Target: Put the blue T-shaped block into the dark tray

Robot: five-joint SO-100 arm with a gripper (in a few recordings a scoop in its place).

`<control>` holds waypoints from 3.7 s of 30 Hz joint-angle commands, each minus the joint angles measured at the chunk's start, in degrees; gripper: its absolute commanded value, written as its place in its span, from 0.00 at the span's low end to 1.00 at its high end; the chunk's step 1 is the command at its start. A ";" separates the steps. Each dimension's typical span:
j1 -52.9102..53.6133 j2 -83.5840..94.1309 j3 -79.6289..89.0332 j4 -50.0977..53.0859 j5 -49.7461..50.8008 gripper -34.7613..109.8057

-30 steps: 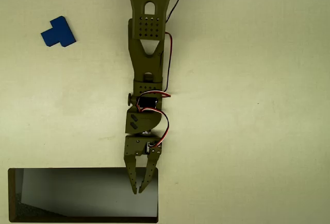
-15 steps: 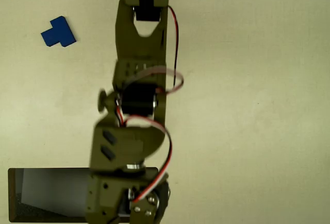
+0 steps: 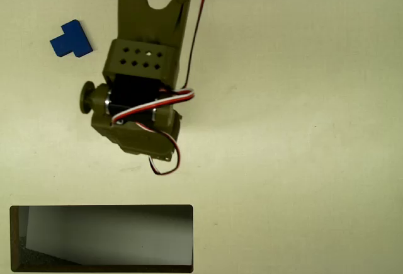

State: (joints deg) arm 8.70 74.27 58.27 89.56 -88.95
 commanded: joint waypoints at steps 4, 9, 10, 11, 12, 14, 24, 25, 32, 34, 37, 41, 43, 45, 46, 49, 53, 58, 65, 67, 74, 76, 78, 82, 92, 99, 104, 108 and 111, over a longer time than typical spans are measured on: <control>6.24 24.70 36.65 -18.54 -18.46 0.24; 9.40 33.05 51.77 -28.21 -25.14 0.24; 10.02 34.45 53.79 -28.92 -26.54 0.24; 10.63 35.86 55.72 -29.36 -27.95 0.24; 11.16 37.44 57.74 -30.06 -29.44 0.24; 13.18 40.52 62.05 -31.38 -34.01 0.24; 38.06 48.78 76.73 -31.99 -73.65 0.24; 40.69 49.22 77.52 -31.64 -78.49 0.24; 55.63 49.92 83.06 -31.29 -105.29 0.24; 57.22 48.96 84.73 -33.49 -106.08 0.24; 57.92 46.49 86.57 -39.90 -103.89 0.24; 57.57 40.25 87.63 -50.63 -99.58 0.24; 56.51 37.27 87.89 -55.81 -96.77 0.24; 55.20 35.42 87.80 -58.97 -94.57 0.24; 54.58 34.89 87.63 -59.68 -93.69 0.24; 52.82 33.75 87.28 -61.08 -92.11 0.24; 50.45 31.11 86.13 -63.37 -89.30 0.24; 47.99 28.21 83.85 -64.34 -86.31 0.24; 43.51 22.76 79.45 -66.18 -80.42 0.24; 41.75 20.83 77.43 -66.45 -78.05 0.24; 34.80 13.89 71.28 -69.17 -68.99 0.24; 32.08 13.01 70.31 -69.61 -65.65 0.24; 29.18 12.30 68.99 -69.61 -62.23 0.24; 23.99 10.11 65.92 -69.61 -56.16 0.24; 15.73 4.39 58.97 -71.37 -46.49 0.24; 15.21 -2.02 50.71 -71.37 -44.56 0.24; 15.47 -7.03 43.95 -70.75 -43.51 0.24; 15.21 -11.51 38.14 -70.58 -42.36 0.24; 14.85 -14.77 33.49 -70.05 -41.22 0.24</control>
State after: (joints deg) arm 23.38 60.64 94.83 18.46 -130.52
